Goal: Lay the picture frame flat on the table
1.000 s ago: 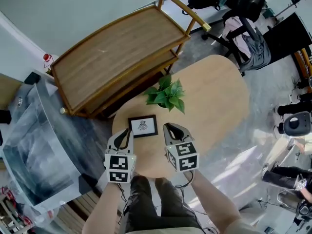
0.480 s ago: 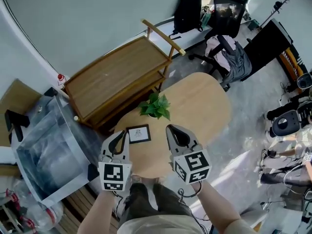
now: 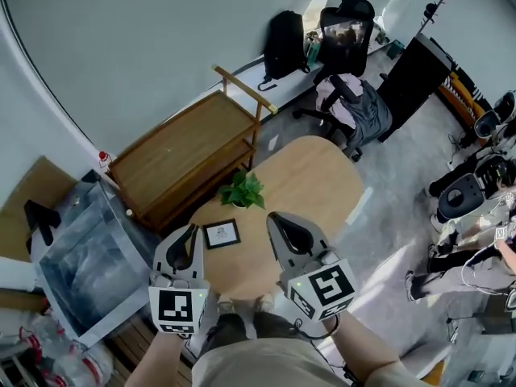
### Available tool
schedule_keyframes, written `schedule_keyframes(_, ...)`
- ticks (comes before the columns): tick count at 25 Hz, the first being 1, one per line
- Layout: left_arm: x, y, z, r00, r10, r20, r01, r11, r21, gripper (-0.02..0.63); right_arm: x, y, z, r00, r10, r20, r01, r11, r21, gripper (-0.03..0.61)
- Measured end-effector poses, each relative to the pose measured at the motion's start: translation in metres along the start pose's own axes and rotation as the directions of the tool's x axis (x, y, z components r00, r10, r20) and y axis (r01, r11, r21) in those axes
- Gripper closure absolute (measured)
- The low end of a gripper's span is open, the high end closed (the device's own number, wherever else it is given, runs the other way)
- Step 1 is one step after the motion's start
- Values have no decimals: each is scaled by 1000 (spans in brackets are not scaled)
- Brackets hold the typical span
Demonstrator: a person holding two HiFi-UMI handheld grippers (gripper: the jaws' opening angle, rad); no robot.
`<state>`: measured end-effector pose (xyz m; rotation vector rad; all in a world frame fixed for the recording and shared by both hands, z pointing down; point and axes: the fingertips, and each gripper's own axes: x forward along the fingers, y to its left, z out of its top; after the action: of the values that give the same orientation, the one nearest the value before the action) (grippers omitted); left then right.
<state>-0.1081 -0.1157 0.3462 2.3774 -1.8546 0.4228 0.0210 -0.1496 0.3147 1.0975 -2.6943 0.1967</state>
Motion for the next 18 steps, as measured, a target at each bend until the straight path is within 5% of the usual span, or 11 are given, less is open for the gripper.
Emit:
schedule_keyframes(11, -54, -22, 89, 991, -26, 134, 14, 996, 90, 598, -72, 12, 80, 989, -18, 150, 33, 995, -94, 583)
schedule_keyframes(18, -72, -40, 106, 986, -56, 155, 41, 994, 99, 598, -81, 22, 86, 987, 10, 160, 8, 994, -112, 583)
